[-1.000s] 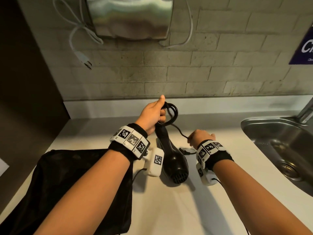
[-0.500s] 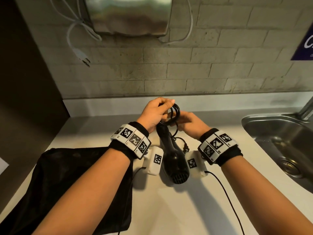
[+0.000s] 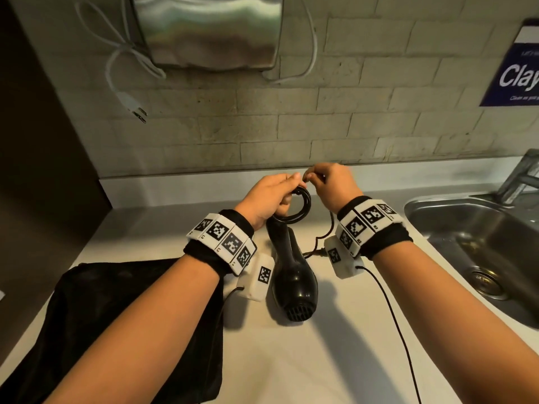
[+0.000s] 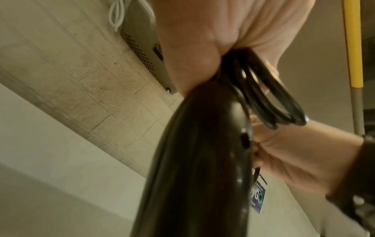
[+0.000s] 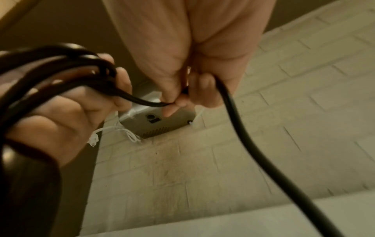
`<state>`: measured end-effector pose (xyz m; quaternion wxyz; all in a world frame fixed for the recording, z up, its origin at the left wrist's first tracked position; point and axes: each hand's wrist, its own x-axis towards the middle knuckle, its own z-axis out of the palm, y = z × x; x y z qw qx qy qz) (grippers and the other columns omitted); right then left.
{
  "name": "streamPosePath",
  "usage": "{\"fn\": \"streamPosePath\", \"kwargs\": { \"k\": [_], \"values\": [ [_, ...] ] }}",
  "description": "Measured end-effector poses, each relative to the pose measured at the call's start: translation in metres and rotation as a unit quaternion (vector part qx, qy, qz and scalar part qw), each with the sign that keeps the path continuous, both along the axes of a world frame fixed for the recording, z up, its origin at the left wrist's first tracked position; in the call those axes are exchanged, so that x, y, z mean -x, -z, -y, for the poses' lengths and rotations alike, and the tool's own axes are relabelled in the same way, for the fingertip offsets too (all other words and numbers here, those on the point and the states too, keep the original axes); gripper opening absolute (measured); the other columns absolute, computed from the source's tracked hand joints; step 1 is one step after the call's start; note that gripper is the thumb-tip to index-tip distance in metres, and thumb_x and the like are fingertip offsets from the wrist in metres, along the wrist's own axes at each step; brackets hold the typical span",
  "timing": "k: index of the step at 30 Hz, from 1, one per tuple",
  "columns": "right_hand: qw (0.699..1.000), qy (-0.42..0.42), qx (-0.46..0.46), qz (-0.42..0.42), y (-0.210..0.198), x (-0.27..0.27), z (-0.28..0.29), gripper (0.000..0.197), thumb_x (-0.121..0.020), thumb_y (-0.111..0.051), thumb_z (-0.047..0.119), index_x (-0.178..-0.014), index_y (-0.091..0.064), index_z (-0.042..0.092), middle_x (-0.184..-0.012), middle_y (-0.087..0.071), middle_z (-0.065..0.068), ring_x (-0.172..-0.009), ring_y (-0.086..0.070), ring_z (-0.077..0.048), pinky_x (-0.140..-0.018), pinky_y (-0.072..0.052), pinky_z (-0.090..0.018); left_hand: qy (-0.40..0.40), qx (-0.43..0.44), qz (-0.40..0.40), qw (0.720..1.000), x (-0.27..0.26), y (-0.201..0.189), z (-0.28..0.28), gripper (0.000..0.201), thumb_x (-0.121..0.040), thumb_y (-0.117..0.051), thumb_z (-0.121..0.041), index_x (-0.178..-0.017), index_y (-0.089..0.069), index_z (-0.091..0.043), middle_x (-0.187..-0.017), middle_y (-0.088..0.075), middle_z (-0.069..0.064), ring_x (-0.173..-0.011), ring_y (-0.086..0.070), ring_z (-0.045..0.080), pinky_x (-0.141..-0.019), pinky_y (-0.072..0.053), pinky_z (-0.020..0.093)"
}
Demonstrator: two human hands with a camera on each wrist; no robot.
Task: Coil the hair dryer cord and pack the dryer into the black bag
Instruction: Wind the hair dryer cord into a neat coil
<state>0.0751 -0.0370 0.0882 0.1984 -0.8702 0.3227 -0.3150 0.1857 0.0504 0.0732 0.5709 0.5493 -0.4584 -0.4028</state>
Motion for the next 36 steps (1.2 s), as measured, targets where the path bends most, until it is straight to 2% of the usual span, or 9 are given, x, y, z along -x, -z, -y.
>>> {"fn": "streamPosePath", "kwargs": {
  "k": [4, 10, 14, 19, 24, 27, 31, 34, 36],
  "values": [
    [0.995, 0.021, 0.09, 0.034, -0.018, 0.001, -0.005, 0.021, -0.09, -0.047, 0.007, -0.095, -0.065, -0.002, -0.098, -0.066, -0.022, -0.092, -0.059, -0.033, -0.08, -0.042, -0.032, -0.001, 0.018, 0.043, 0.999, 0.004, -0.001, 0.003, 0.012, -0.096, -0.043, -0.017, -0.102, -0.053, -0.016, -0.06, -0.032, -0.003, -0.039, -0.03, 0.001, -0.038, -0.026, 0.014],
    [0.988, 0.014, 0.122, 0.09, -0.025, 0.007, -0.022, 0.02, -0.088, -0.049, 0.006, -0.092, -0.067, 0.0, -0.093, -0.067, -0.02, -0.086, -0.06, -0.028, -0.072, -0.037, -0.021, 0.0, 0.012, 0.085, 0.996, 0.006, 0.0, 0.006, 0.028, -0.098, -0.036, -0.027, -0.083, -0.051, -0.009, -0.056, -0.031, -0.004, -0.041, -0.03, 0.002, -0.042, -0.028, 0.015],
    [0.989, -0.002, 0.068, 0.134, -0.018, 0.008, -0.035, 0.018, -0.088, -0.049, 0.008, -0.087, -0.065, 0.0, -0.078, -0.065, -0.011, -0.068, -0.054, -0.013, -0.059, -0.036, -0.013, -0.044, 0.024, 0.06, 0.997, 0.003, 0.001, 0.01, 0.03, -0.099, -0.034, -0.028, -0.077, -0.051, -0.015, -0.053, -0.031, -0.005, -0.038, -0.03, 0.001, -0.04, -0.028, 0.014],
    [0.983, -0.013, -0.053, 0.176, 0.021, 0.003, -0.049, 0.017, -0.091, -0.044, 0.008, -0.086, -0.054, -0.005, -0.058, -0.044, 0.015, -0.047, -0.048, 0.008, -0.046, -0.036, -0.008, -0.08, 0.016, 0.043, 0.996, -0.004, 0.004, 0.012, 0.031, -0.097, -0.038, -0.035, -0.077, -0.053, -0.016, -0.054, -0.035, -0.008, -0.043, -0.032, 0.004, -0.046, -0.029, 0.019],
    [0.969, -0.032, -0.09, 0.228, 0.039, -0.003, -0.056, 0.015, -0.09, -0.044, 0.004, -0.08, -0.052, 0.011, -0.056, -0.044, 0.011, -0.043, -0.045, 0.002, -0.045, -0.034, -0.009, -0.105, 0.006, 0.074, 0.992, -0.008, 0.007, 0.009, 0.033, -0.093, -0.045, -0.039, -0.071, -0.052, -0.015, -0.054, -0.036, -0.006, -0.041, -0.033, 0.005, -0.047, -0.03, 0.02],
    [0.968, -0.048, -0.091, 0.229, 0.043, -0.004, -0.059, 0.024, -0.09, -0.045, 0.004, -0.073, -0.05, 0.021, -0.057, -0.046, 0.01, -0.046, -0.044, 0.0, -0.047, -0.035, -0.01, -0.103, 0.01, 0.077, 0.992, -0.012, 0.01, 0.007, 0.026, -0.09, -0.053, -0.034, -0.073, -0.055, -0.015, -0.053, -0.039, -0.005, -0.037, -0.033, 0.003, -0.043, -0.031, 0.018],
    [0.97, -0.06, -0.113, 0.205, 0.037, 0.006, -0.054, 0.02, -0.091, -0.047, 0.009, -0.099, -0.064, 0.009, -0.075, -0.064, 0.004, -0.066, -0.058, 0.003, -0.065, -0.045, -0.007, -0.103, 0.012, 0.049, 0.993, -0.014, 0.01, 0.004, 0.018, -0.091, -0.053, -0.027, -0.075, -0.055, -0.019, -0.051, -0.039, -0.007, -0.036, -0.031, 0.002, -0.04, -0.029, 0.016],
    [0.968, -0.052, -0.123, 0.213, 0.031, 0.022, -0.042, 0.022, -0.092, -0.045, 0.009, -0.104, -0.063, 0.012, -0.08, -0.064, 0.01, -0.071, -0.059, 0.015, -0.07, -0.047, -0.005, -0.099, 0.013, 0.041, 0.994, -0.015, 0.01, 0.002, 0.021, -0.092, -0.051, -0.027, -0.072, -0.053, -0.02, -0.04, -0.037, -0.014, -0.035, -0.03, 0.001, -0.038, -0.027, 0.014],
    [0.972, -0.026, -0.124, 0.196, 0.034, 0.032, -0.03, 0.022, -0.092, -0.044, 0.006, -0.102, -0.063, 0.011, -0.082, -0.063, 0.007, -0.071, -0.058, 0.012, -0.073, -0.049, -0.009, -0.095, 0.01, 0.033, 0.995, -0.016, 0.01, 0.001, 0.023, -0.093, -0.05, -0.027, -0.071, -0.051, -0.02, -0.037, -0.036, -0.015, -0.034, -0.029, 0.001, -0.037, -0.027, 0.012]
  ]
}}
